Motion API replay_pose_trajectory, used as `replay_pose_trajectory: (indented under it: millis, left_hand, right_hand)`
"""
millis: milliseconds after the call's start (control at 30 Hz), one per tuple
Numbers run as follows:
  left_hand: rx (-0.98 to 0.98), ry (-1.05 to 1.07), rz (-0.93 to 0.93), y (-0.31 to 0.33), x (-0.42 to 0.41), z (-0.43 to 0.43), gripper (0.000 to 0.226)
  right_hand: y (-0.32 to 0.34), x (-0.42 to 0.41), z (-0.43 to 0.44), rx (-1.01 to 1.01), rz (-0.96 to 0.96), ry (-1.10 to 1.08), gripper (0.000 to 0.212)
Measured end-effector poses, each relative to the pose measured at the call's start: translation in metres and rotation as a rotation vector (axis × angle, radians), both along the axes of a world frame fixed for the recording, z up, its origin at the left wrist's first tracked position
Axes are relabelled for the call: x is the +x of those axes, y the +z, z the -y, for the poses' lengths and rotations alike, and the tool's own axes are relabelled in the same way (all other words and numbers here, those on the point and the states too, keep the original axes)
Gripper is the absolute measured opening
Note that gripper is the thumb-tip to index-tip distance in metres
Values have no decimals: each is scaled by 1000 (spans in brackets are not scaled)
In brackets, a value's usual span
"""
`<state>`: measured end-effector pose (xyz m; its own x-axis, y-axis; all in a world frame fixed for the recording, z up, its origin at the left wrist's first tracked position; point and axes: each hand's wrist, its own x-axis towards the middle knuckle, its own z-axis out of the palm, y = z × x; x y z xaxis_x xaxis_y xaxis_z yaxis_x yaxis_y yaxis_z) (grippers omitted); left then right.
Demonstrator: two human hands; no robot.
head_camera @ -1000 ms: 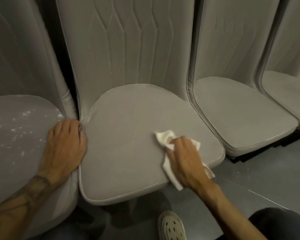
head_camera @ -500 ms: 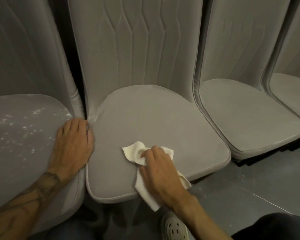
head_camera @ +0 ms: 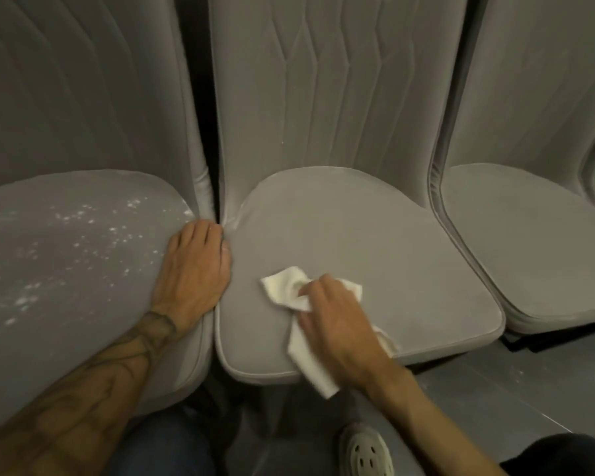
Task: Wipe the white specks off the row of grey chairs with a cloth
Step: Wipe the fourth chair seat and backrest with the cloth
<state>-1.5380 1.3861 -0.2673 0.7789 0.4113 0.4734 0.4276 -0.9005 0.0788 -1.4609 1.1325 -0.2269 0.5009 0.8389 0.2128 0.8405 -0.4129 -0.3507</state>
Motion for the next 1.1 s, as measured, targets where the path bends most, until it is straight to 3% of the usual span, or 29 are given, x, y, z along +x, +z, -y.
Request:
replay_pose_trajectory:
  millis: [133,300,533,733,867,967,1100]
  left_hand:
    - [-53,-7,-3,4,-2,1,16]
    - [-177,-23,-12,19,-6,5,14]
    - [-66,39,-123,31,-46,14,28]
    - [-108,102,-140,24,-47,16,23]
    - [-131,105,-182,28,-48,17,33]
    - [-141,113,-207,30,-48,17,39]
    - [-172,98,-207,30,-49,15,43]
  right_hand:
    - [3,11,5,10,27,-214,15]
    - [-10,-33,-17,34,34,150,10]
    - [-2,40,-85,-49,118,-52,26]
    - [-15,21,-80,19,84,256,18]
    - [-8,75,-135,-16,94,65,26]
    - [-9,71,-162,-35,113,1,27]
    - [-19,29,-135,16,70,291,17]
